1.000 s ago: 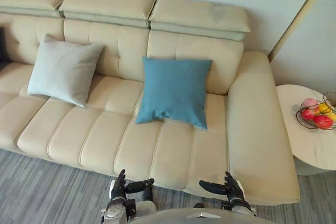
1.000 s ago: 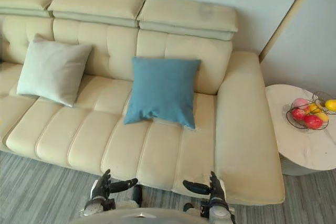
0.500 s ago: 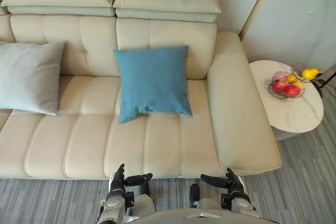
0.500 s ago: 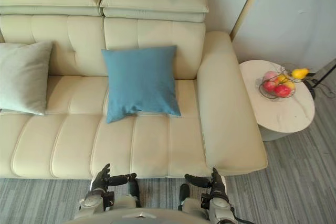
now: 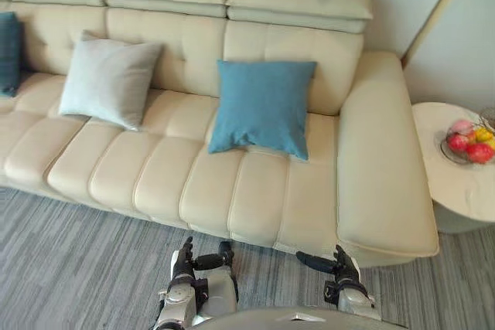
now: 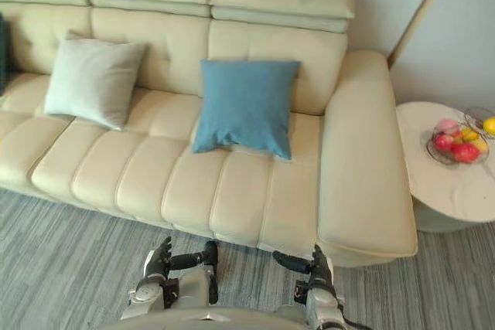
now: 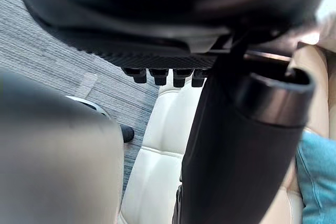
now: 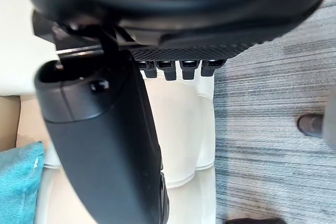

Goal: Pick up cushions and gather them together orderly.

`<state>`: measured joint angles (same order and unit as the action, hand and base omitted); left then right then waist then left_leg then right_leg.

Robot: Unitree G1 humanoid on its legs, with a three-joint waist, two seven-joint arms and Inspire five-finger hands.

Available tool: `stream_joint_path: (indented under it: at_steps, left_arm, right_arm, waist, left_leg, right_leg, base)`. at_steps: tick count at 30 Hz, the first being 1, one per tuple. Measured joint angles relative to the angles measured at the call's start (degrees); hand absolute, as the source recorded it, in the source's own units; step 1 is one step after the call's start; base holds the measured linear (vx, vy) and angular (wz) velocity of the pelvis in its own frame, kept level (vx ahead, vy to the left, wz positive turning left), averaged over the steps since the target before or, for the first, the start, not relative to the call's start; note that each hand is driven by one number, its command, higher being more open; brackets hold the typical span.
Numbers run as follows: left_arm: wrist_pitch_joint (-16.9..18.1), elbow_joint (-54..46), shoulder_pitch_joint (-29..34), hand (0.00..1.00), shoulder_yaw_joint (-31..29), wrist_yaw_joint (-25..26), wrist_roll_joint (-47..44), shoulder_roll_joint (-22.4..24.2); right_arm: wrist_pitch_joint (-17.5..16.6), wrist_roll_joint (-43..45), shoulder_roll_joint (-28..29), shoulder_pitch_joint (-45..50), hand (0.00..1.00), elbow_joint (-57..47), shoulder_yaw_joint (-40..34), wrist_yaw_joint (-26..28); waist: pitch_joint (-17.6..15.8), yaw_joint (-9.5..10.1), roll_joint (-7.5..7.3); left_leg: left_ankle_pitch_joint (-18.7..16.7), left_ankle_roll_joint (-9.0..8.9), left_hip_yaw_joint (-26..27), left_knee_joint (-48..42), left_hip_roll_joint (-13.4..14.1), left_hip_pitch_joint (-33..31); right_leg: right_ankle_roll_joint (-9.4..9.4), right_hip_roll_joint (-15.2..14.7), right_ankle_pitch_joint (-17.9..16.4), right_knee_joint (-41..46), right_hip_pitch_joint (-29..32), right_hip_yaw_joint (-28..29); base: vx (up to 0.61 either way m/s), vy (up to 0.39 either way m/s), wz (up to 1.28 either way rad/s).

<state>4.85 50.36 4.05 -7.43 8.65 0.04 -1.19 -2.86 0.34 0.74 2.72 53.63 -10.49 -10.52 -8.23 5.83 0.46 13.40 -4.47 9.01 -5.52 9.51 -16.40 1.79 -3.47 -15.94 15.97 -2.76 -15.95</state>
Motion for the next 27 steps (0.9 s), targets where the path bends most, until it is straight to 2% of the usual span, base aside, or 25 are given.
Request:
stream_joint_path:
  at_steps: [1, 2, 3, 4, 6, 7, 8, 9, 10, 11, 14, 17, 20, 22, 27]
  left_arm:
    - [-0.2, -0.3, 0.0, 1.00, -0.2, 0.0, 0.0, 0.0]
    - [-0.4, -0.7, 0.0, 1.00, -0.6, 0.2, 0.0, -0.1]
    - [-0.4, -0.8, -0.1, 1.00, -0.5, 0.3, 0.0, -0.2]
    - [-0.4, -0.8, -0.1, 1.00, -0.6, 0.3, 0.0, -0.2]
    - [-0.4, -0.7, 0.0, 1.00, -0.8, 0.2, 0.3, -0.1]
    - [-0.4, -0.7, 0.1, 1.00, -1.3, 0.0, 0.5, 0.5]
    - [-0.4, -0.7, 0.1, 1.00, -1.3, 0.0, 0.5, 0.6]
    - [-0.5, -0.4, 0.2, 1.00, -1.5, -0.2, 0.6, -0.2]
    - [-0.6, 0.2, 0.7, 1.00, -1.4, -0.2, 0.6, -1.5]
    - [-0.6, 1.0, 0.8, 1.00, -1.1, -0.3, 0.7, -1.8]
    - [-0.6, 3.0, 0.9, 1.00, -0.1, -0.5, 2.4, -2.1]
    - [-0.7, 4.7, 1.3, 1.00, -0.1, -0.5, 2.9, -2.4]
    - [-0.7, 5.2, 1.4, 1.00, -0.2, -0.5, 2.9, -2.4]
    - [-0.8, 6.4, 1.3, 1.00, -0.3, -0.5, 2.9, -2.3]
    - [-0.9, 7.3, 0.9, 1.00, -0.4, -1.0, 2.9, -2.6]
  right_arm:
    - [0.2, 0.1, 0.2, 0.0, 1.00, 0.0, -0.6, -0.3]
    - [0.2, 0.9, 0.3, 0.0, 1.00, -0.1, -1.5, -0.8]
    - [0.2, 1.6, 0.1, 0.2, 1.00, -0.1, -2.0, -0.8]
    - [0.2, 1.9, -0.1, 0.5, 1.00, -0.3, -2.0, -0.9]
    - [0.3, 2.0, -0.1, 1.2, 1.00, -0.2, -2.7, -0.7]
    - [0.4, 1.9, 0.1, 1.5, 1.00, -0.3, -3.7, -0.5]
    - [0.4, 1.9, 0.1, 1.5, 1.00, -0.3, -3.7, -0.5]
    - [0.6, 1.9, 1.8, 1.6, 1.00, 0.0, -4.6, 0.0]
    - [0.6, 1.9, 2.9, 1.7, 1.00, 1.2, -4.3, 1.0]
    - [0.8, 1.9, 2.9, 1.6, 1.00, 1.4, -4.3, 1.2]
    - [0.8, 1.9, 2.8, 1.4, 1.00, 2.6, -6.6, 1.2]
    - [0.9, 1.9, 2.6, 1.0, 1.00, 3.6, -8.5, 1.1]
    - [1.0, 1.9, 1.4, 0.9, 1.00, 4.6, -8.8, 0.8]
    - [1.1, 1.9, 0.9, 1.0, 1.00, 5.8, -10.1, 0.4]
    - [1.1, 2.0, 0.1, 0.8, 1.00, 6.4, -12.1, 0.0]
  waist:
    - [-0.3, 0.19, -0.17]
    - [-0.6, 0.10, -0.94]
    - [-0.7, -0.06, -1.35]
    - [-0.6, -0.23, -1.41]
    - [-0.5, -0.48, -1.21]
    - [-0.1, -0.61, -0.52]
    - [-0.1, -0.62, -0.53]
    - [0.7, -0.80, -2.67]
    - [1.8, -1.22, -4.11]
    - [2.1, -1.57, -4.33]
    - [3.0, -2.18, -3.71]
    - [4.0, -2.90, -2.96]
    - [4.3, -2.99, -2.20]
    - [4.4, -3.10, -2.35]
    - [4.6, -3.45, -3.33]
  left_leg:
    - [-4.0, 0.81, 0.5, -4.3, -0.1, -0.6]
    - [-9.4, 1.41, 0.9, -10.4, -0.7, -0.7]
    - [-13.6, 1.55, 0.9, -15.4, -0.9, -0.5]
    - [-16.4, 1.56, 0.8, -18.5, -0.6, -0.2]
    - [-22.6, 0.92, 0.8, -23.6, 1.3, 2.1]
    - [-24.1, -0.26, 1.1, -20.9, 1.4, 3.7]
    - [-24.1, -0.22, 1.2, -20.8, 1.4, 3.7]
    - [-23.1, 0.34, 1.8, -17.6, -0.6, 4.2]
    - [-21.2, 1.36, 2.8, -13.6, -2.7, 5.7]
    - [-20.2, 1.82, 2.8, -11.9, -3.8, 6.6]
    - [-16.6, 2.72, 3.3, -5.3, -6.3, 10.0]
    - [-12.2, 2.81, 3.7, 2.4, -7.7, 13.4]
    - [-9.4, 2.57, 4.2, 7.8, -7.5, 16.4]
    - [-8.1, 2.35, 4.0, 10.5, -7.4, 18.5]
    - [-8.1, 2.34, 3.9, 10.5, -7.6, 18.8]
  right_leg:
    - [-0.28, -0.7, 0.2, 0.6, 0.6, -1.2]
    - [-0.30, -2.1, 0.4, 1.7, 1.5, -1.5]
    - [-0.12, -3.2, 0.7, 2.5, 2.3, -1.6]
    - [0.09, -3.9, 0.9, 2.9, 2.9, -1.8]
    - [1.50, -4.9, 1.8, 3.2, 3.2, -1.9]
    - [2.51, -4.9, 2.3, 2.9, 3.2, -1.8]
    - [2.54, -4.9, 2.4, 2.8, 3.2, -1.7]
    - [3.64, -5.7, 3.3, 0.7, 3.6, -1.1]
    - [4.06, -6.8, 5.2, -2.5, 2.9, -0.5]
    - [4.21, -7.2, 6.1, -4.2, 1.9, -0.2]
    - [4.35, -7.8, 8.7, -8.3, -0.1, 0.9]
    - [4.34, -7.6, 10.2, -10.4, -0.5, 1.6]
    - [3.96, -6.5, 11.0, -11.5, -0.8, 2.4]
    - [3.93, -5.9, 11.1, -11.9, -1.7, 2.5]
    - [4.10, -5.8, 12.0, -13.7, -2.4, 3.5]
  base:
    - [-0.12, 0.016, 0.24]
    - [-0.13, 0.049, 0.16]
    - [-0.12, 0.067, 0.13]
    - [-0.11, 0.167, 0.12]
    - [-0.09, 0.215, 0.10]
    - [-0.06, 0.196, 0.06]
    - [-0.10, 0.231, 0.04]
    - [-0.08, 0.237, -0.04]
    - [-0.07, 0.206, 0.01]
    - [-0.04, 0.167, 0.06]
    - [-0.06, 0.082, 0.06]
    - [-0.05, 0.015, -0.04]
    - [-0.02, -0.030, -0.18]
    - [0.01, -0.034, -0.08]
    - [0.01, -0.013, -0.08]
